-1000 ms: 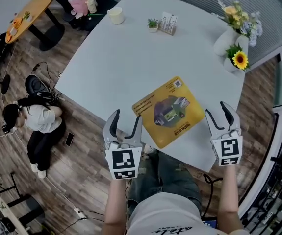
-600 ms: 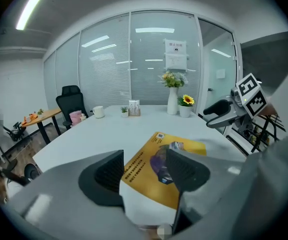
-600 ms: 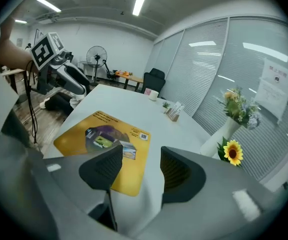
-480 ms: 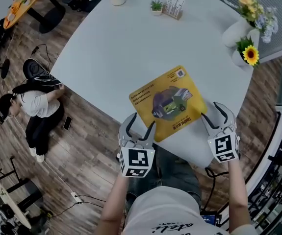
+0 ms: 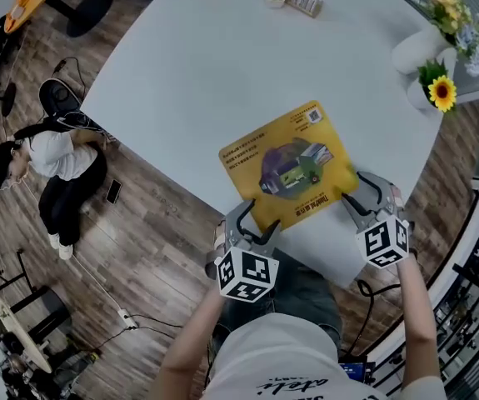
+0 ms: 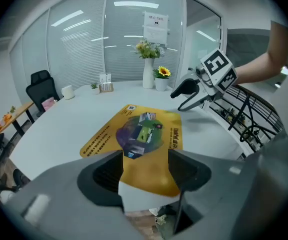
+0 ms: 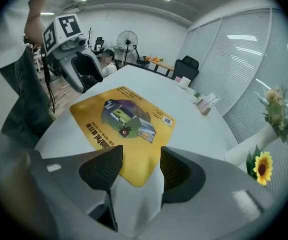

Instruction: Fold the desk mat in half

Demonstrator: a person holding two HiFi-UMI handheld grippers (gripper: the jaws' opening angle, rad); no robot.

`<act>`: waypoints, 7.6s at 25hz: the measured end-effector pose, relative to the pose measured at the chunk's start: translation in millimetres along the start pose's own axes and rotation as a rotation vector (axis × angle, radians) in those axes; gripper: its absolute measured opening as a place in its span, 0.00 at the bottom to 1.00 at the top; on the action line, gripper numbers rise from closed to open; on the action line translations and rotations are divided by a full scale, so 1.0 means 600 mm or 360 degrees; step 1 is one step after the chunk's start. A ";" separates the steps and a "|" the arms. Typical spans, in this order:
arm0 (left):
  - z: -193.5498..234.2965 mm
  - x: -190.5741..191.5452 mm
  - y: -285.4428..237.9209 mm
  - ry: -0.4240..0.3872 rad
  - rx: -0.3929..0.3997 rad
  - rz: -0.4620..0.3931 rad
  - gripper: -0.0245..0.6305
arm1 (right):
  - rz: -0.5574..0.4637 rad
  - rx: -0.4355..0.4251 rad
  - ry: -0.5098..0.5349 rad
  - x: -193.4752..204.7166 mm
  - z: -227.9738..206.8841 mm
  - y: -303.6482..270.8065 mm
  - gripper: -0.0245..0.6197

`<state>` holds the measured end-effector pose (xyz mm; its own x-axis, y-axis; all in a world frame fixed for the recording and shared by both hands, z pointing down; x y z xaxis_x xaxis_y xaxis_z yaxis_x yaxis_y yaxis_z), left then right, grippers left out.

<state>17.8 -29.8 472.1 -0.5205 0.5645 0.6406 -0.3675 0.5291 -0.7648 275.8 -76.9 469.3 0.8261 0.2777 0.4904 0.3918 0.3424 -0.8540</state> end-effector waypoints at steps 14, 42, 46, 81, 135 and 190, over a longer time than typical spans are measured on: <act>-0.049 0.025 -0.040 -0.0076 0.0181 0.0169 0.53 | 0.0188 -0.0354 0.0365 0.024 -0.006 -0.040 0.47; -0.068 0.043 -0.070 -0.0180 0.0167 0.0268 0.53 | 0.0512 -0.0934 0.0766 0.013 -0.048 -0.106 0.46; -0.066 0.040 -0.072 -0.0187 0.0178 0.0296 0.52 | 0.0493 -0.0926 0.0738 0.011 -0.054 -0.108 0.41; 0.047 -0.016 -0.067 -0.0003 0.0211 0.0177 0.15 | 0.0201 -0.0545 0.0497 -0.046 -0.111 -0.113 0.18; 0.235 -0.011 -0.134 0.0059 0.0063 0.0206 0.35 | 0.0220 -0.0185 0.0123 -0.159 -0.217 -0.223 0.58; 0.396 -0.309 0.129 0.0391 -0.0612 -0.1031 0.11 | -0.1158 0.1189 -0.0868 -0.314 -0.170 0.141 0.19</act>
<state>-97.0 -244.2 277.8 -0.0924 0.1693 0.9812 -0.2239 0.9567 -0.1861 194.9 -191.8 286.8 0.1523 0.0851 0.9847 0.2150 0.9696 -0.1170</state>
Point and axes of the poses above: the fingertips, and each gripper's own axes: y backward along the fingers, z to its left, x out of its underside, the point moved 10 cm from there along y, backward along the fingers, and after that the axes turned 8 degrees about -x, right-handed, at the moved point
